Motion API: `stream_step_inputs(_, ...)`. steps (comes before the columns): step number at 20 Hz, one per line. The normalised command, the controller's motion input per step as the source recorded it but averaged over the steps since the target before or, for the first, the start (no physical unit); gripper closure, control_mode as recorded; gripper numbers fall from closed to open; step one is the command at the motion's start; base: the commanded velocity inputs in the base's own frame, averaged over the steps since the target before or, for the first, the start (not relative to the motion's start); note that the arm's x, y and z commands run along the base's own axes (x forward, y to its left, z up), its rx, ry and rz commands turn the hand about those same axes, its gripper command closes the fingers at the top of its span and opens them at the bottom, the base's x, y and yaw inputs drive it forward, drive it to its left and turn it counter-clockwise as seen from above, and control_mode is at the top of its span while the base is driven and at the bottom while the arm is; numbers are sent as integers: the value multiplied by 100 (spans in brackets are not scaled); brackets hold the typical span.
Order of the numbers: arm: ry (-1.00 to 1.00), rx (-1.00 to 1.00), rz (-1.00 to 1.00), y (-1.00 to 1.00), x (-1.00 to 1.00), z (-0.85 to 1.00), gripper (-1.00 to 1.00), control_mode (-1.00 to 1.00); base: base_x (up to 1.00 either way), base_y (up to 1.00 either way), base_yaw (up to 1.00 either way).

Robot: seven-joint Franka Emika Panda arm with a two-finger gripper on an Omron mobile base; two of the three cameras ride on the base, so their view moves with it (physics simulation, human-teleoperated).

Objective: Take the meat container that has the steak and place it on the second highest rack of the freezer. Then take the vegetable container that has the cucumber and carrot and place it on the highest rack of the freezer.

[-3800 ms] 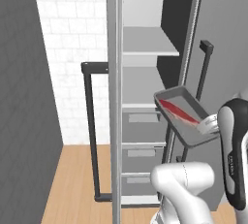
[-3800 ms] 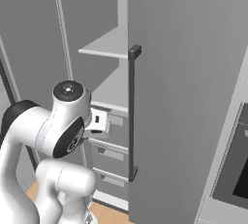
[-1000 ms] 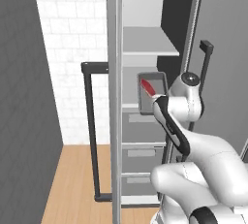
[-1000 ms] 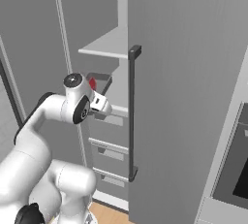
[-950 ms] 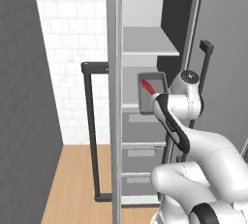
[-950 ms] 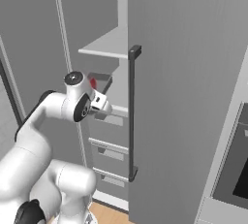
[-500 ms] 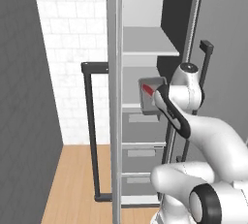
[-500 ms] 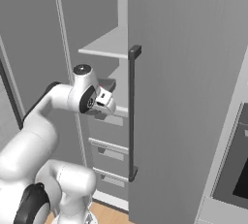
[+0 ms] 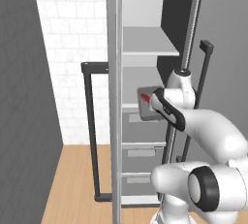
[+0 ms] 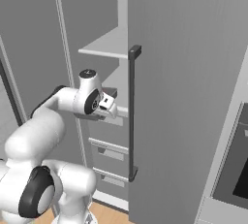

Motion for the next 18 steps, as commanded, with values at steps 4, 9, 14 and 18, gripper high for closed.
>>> stream_step_inputs(4,11,0,0,0,27,-48,100,-100,0,0,0)
stream_step_inputs(9,4,0,0,0,35,-14,100,-100,0,0,0)
stream_step_inputs(14,0,0,0,0,60,6,100,-100,0,0,0)
stream_step_inputs(18,0,0,0,0,71,0,100,-100,0,0,0)
